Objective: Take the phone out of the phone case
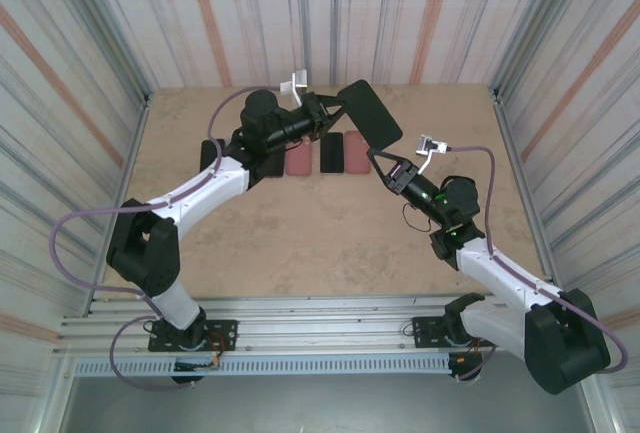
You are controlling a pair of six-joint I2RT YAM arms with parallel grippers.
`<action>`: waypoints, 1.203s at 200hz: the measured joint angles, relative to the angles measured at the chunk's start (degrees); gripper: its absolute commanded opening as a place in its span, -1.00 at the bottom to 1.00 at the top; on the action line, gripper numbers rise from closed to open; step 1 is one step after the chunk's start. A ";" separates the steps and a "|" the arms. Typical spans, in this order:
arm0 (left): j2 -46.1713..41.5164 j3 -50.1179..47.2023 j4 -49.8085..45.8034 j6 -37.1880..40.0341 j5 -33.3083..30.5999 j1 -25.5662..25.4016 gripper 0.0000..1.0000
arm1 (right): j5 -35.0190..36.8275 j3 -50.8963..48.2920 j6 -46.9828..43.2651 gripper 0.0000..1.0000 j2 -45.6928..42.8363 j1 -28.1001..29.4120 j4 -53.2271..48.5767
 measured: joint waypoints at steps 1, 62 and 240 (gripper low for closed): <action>0.00 0.00 0.02 0.00 0.00 0.02 -0.85 | -0.02 0.00 0.07 -0.79 0.00 0.00 -0.02; 0.00 0.00 1.25 -0.22 0.04 0.00 -0.90 | -1.20 0.00 0.55 -0.82 0.26 -1.05 0.48; 0.00 -0.02 1.92 -1.05 1.55 0.11 -0.96 | -3.72 1.57 3.56 -0.61 2.89 -2.54 4.20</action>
